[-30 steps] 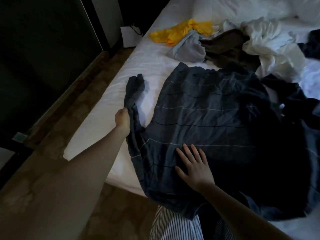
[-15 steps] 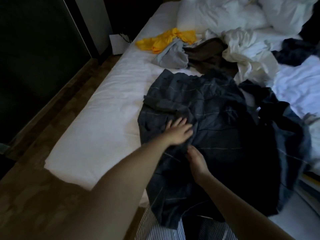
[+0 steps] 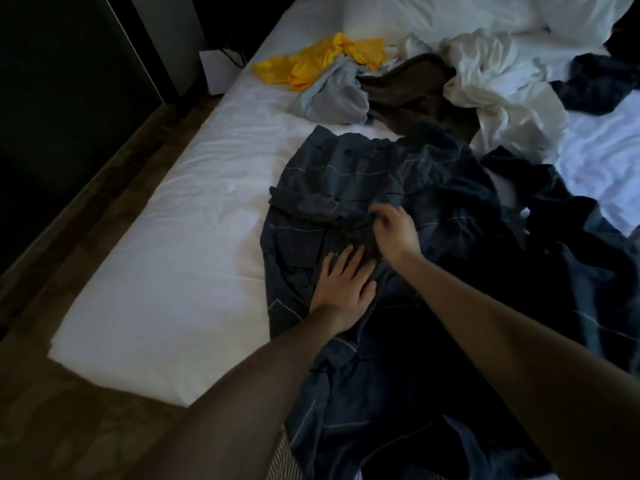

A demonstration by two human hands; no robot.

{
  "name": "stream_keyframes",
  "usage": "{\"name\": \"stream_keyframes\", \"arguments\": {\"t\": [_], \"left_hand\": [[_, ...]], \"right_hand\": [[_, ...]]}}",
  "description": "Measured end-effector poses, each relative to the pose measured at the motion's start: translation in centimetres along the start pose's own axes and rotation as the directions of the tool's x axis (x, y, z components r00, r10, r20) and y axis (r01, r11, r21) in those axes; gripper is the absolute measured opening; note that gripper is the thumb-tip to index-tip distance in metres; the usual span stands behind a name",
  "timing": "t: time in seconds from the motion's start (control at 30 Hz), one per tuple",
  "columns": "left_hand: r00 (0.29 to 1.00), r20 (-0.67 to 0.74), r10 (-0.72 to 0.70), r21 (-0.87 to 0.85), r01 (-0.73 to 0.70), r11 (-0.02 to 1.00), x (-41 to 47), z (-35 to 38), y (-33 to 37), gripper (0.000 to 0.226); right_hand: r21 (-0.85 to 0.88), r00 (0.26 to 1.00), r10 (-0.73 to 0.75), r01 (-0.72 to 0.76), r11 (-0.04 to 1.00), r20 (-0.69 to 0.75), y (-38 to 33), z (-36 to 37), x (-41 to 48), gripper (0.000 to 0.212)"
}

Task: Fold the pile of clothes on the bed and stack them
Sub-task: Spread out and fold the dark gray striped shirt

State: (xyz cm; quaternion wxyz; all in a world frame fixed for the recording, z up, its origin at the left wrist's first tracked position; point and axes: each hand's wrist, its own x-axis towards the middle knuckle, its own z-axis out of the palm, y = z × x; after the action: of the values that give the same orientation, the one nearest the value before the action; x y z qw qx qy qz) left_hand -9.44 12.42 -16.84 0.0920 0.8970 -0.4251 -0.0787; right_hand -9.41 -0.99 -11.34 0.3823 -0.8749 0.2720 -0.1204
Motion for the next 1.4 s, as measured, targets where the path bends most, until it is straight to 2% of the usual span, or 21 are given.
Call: {"name": "stream_keyframes", "arguments": {"t": [0.07,0.13,0.23,0.3,0.37,0.4,0.47,0.53,0.6,0.67,0.73,0.83,0.9,0.97,1.03,1.1,1.13,1.2,1.27,1.33,1.4], "left_hand": [[0.999,-0.029,0.019,-0.016,-0.02,1.0,0.1,0.2,-0.2,0.076],[0.998,-0.065,0.026,-0.029,-0.028,0.999,0.1,0.5,-0.4,0.066],[0.99,-0.14,0.036,-0.032,-0.041,0.999,0.2,0.9,-0.6,0.054],[0.99,-0.135,0.039,-0.034,-0.044,0.998,0.3,0.8,-0.5,0.053],[0.995,-0.095,0.032,-0.046,-0.037,0.998,0.2,0.7,-0.5,0.057],[0.995,-0.098,0.03,-0.045,-0.034,0.998,0.2,0.8,-0.5,0.059],[0.993,-0.118,0.031,-0.032,-0.035,0.999,0.1,0.8,-0.5,0.06],[0.991,-0.127,0.034,-0.028,-0.038,0.999,0.1,1.0,-0.5,0.059],[0.991,-0.13,0.04,-0.033,-0.045,0.998,0.0,1.1,-0.5,0.058],[0.991,-0.128,0.037,-0.048,-0.043,0.998,0.1,1.2,-0.5,0.056],[0.989,-0.144,0.043,-0.025,-0.047,0.999,0.0,1.3,-0.5,0.053],[0.98,-0.192,0.047,0.016,-0.045,0.999,0.0,1.6,-0.6,0.047],[0.979,-0.196,0.048,0.021,-0.045,0.999,0.0,1.6,-0.7,0.046],[0.981,-0.186,0.051,0.026,-0.047,0.999,0.1,1.5,-0.7,0.046],[0.984,-0.173,0.052,0.039,-0.046,0.998,0.1,1.6,-0.7,0.047],[0.985,-0.163,0.049,0.024,-0.046,0.999,0.0,1.7,-0.8,0.048],[0.986,-0.159,0.049,0.012,-0.047,0.999,0.0,1.7,-0.8,0.049],[0.987,-0.154,0.048,0.009,-0.048,0.999,0.0,1.7,-0.8,0.049],[0.985,-0.165,0.05,0.016,-0.048,0.999,0.0,1.7,-0.7,0.047],[0.983,-0.174,0.057,0.016,-0.056,0.998,0.0,1.7,-0.8,0.047],[0.982,-0.182,0.059,0.011,-0.057,0.998,0.0,1.9,-0.8,0.047]], "right_hand": [[0.043,0.993,0.113,-0.115,0.992,0.043,-0.3,0.6,2.5,0.034],[0.106,0.954,0.263,-0.279,0.954,0.145,-0.3,1.3,3.9,0.033],[0.152,0.898,0.329,-0.383,0.911,0.291,0.1,1.7,4.0,0.035],[0.253,0.832,0.374,-0.498,0.83,0.409,0.4,1.5,3.6,0.032],[0.499,0.81,0.343,-0.569,0.653,0.475,0.7,0.7,3.3,0.017],[0.654,0.836,0.308,-0.547,0.523,0.453,1.0,0.1,3.1,0.011],[0.879,0.898,0.264,-0.413,0.238,0.351,1.9,-1.0,2.9,0.015],[0.931,0.905,0.253,-0.363,0.043,0.341,2.9,-2.1,2.0,0.023],[0.903,0.87,0.258,-0.429,-0.026,0.421,3.6,-2.9,1.6,0.023],[0.858,0.818,0.284,-0.512,-0.04,0.501,3.8,-3.2,2.3,0.028],[0.785,0.748,0.332,-0.619,0.036,0.574,3.5,-3.6,3.7,0.031],[0.544,0.642,0.391,-0.766,0.341,0.659,2.6,-3.8,5.8,0.045],[0.36,0.617,0.425,-0.759,0.542,0.662,1.6,-3.9,6.5,0.049],[0.201,0.596,0.434,-0.716,0.668,0.676,0.7,-4.0,6.5,0.05],[0.094,0.559,0.423,-0.674,0.733,0.713,0.2,-4.3,6.1,0.037],[0.141,0.585,0.419,-0.682,0.718,0.695,0.2,-4.6,5.7,0.026],[0.262,0.632,0.398,-0.696,0.669,0.665,0.3,-4.7,5.6,0.025],[0.615,0.774,0.31,-0.629,0.475,0.551,0.7,-5.2,5.8,0.021],[0.832,0.876,0.289,-0.465,0.301,0.385,1.2,-5.8,6.5,0.017],[0.874,0.884,0.346,-0.412,0.258,0.315,2.1,-6.0,7.2,0.017],[0.8,0.84,0.431,-0.491,0.346,0.329,3.5,-5.8,7.3,0.017]]}}
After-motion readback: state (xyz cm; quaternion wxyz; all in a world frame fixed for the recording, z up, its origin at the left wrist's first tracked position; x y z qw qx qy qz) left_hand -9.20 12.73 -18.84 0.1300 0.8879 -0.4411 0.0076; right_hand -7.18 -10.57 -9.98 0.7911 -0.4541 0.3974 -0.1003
